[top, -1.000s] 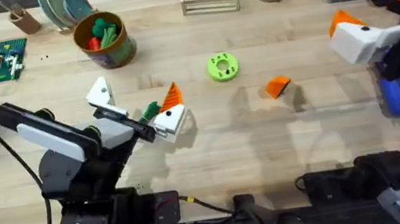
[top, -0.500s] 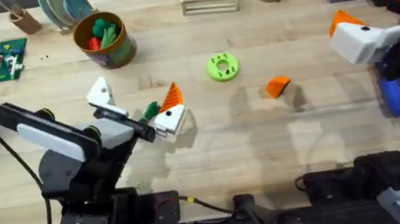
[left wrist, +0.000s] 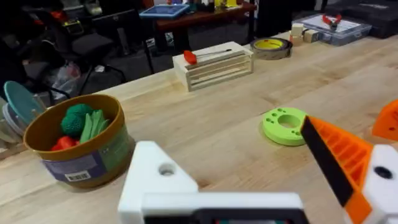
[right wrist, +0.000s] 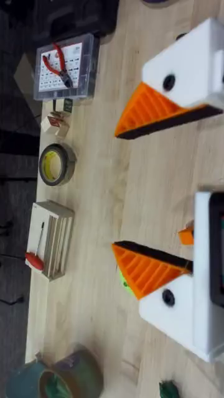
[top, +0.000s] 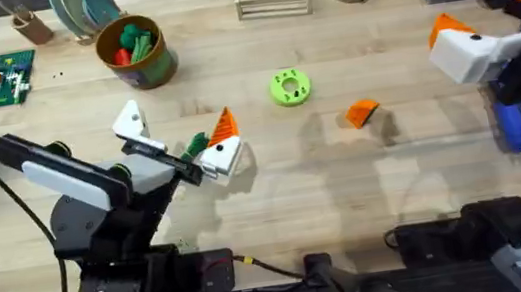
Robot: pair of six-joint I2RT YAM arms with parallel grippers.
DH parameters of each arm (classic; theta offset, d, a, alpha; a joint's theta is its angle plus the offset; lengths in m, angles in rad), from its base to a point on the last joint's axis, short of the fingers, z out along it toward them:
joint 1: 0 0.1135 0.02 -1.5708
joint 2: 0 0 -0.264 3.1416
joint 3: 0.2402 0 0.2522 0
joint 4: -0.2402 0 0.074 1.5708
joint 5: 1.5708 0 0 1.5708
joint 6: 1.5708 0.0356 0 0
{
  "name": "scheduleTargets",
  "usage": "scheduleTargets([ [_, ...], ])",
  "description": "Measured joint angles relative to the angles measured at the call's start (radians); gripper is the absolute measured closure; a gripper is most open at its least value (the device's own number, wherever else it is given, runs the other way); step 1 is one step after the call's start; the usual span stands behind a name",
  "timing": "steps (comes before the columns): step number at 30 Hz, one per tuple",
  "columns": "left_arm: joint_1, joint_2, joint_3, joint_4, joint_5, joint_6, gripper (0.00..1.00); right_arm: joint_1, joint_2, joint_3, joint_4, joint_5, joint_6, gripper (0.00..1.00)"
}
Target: Pick up the gripper from the table and insert it into the empty holder that is missing its gripper. Then pick up a screw, insert it into the mounting hole, and use the screwdriver to tighten it. Finally, clean up the table by picking up the vegetable and placing it into the bucket.
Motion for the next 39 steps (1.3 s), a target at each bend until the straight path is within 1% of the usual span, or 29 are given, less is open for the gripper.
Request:
scheduleTargets([
  [30,0.000,0.000,0.000,0.000,0.000,0.000,0.007,0.000,0.000,0.000,-0.004,-0.001,0.002,0.010],
  [39,0.000,0.000,0.000,0.000,0.000,0.000,0.007,0.000,0.022,0.000,-0.019,-0.077,0.035,0.010],
])
